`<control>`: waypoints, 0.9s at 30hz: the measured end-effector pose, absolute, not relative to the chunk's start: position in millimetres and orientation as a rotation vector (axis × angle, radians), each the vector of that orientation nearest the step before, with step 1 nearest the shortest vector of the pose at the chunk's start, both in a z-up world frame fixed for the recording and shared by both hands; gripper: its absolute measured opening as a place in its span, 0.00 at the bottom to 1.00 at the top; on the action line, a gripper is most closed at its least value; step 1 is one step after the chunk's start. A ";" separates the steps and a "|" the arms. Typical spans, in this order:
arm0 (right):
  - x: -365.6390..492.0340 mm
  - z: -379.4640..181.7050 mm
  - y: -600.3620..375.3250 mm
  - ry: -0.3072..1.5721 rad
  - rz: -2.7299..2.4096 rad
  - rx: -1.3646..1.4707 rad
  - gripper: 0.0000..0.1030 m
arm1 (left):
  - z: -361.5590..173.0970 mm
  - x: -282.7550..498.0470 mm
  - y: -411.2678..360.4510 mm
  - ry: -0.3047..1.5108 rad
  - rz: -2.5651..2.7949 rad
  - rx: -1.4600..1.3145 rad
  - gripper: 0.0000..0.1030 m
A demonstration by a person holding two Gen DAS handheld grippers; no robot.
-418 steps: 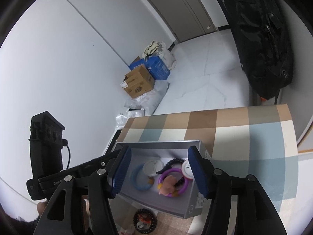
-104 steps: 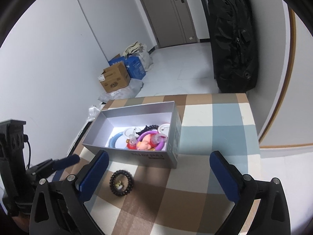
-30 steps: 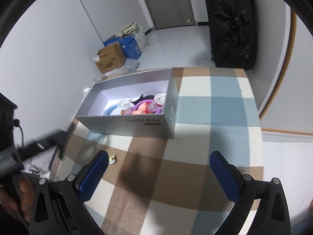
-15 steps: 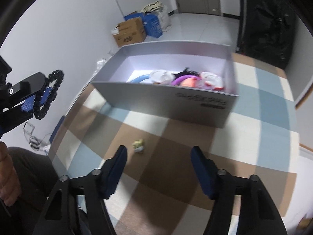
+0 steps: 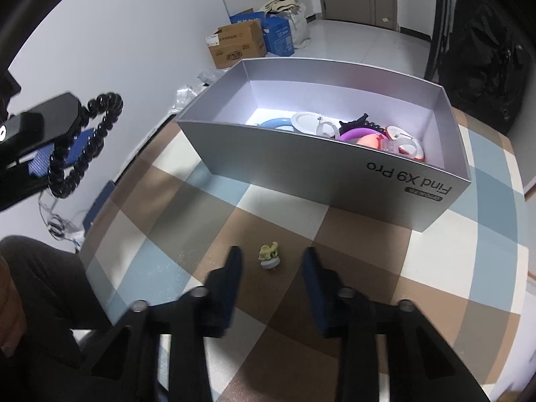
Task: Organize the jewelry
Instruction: 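Grasp the yellow flower charm with the right tool while the left lifts the bracelet, then carry both items into the silver box and open both tools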
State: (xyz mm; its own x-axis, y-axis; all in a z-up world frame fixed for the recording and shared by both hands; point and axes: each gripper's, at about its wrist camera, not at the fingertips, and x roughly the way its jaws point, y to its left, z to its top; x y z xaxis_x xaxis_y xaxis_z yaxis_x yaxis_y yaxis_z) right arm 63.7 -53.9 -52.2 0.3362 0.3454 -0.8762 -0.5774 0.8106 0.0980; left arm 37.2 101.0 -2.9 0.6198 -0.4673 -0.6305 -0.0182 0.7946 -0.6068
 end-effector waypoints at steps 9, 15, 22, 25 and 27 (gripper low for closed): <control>62.8 -49.9 -54.5 1.050 0.583 -0.286 0.09 | -4.1 37.1 98.2 0.878 -0.285 -0.602 0.37; 65.1 -47.5 -59.6 1.048 0.574 -0.262 0.06 | -3.0 38.4 94.9 0.878 -0.289 -0.593 0.37; 64.7 -42.9 -58.8 1.033 0.575 -0.244 0.05 | -1.8 38.5 93.1 0.871 -0.294 -0.595 0.38; 64.5 -34.5 -61.6 1.007 0.575 -0.218 0.05 | 0.4 39.1 92.8 0.855 -0.297 -0.600 0.37; 64.5 -27.0 -64.2 0.984 0.579 -0.198 0.05 | 1.2 39.6 92.7 0.848 -0.296 -0.601 0.37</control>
State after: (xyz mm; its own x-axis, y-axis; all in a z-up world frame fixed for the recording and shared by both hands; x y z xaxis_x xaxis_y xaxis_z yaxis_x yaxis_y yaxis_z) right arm 64.5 -64.2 -27.0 0.4179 0.3704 -0.8296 -0.5448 0.8329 0.0974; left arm 39.6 92.7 1.2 0.6343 -0.4727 -0.6117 0.0104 0.7964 -0.6047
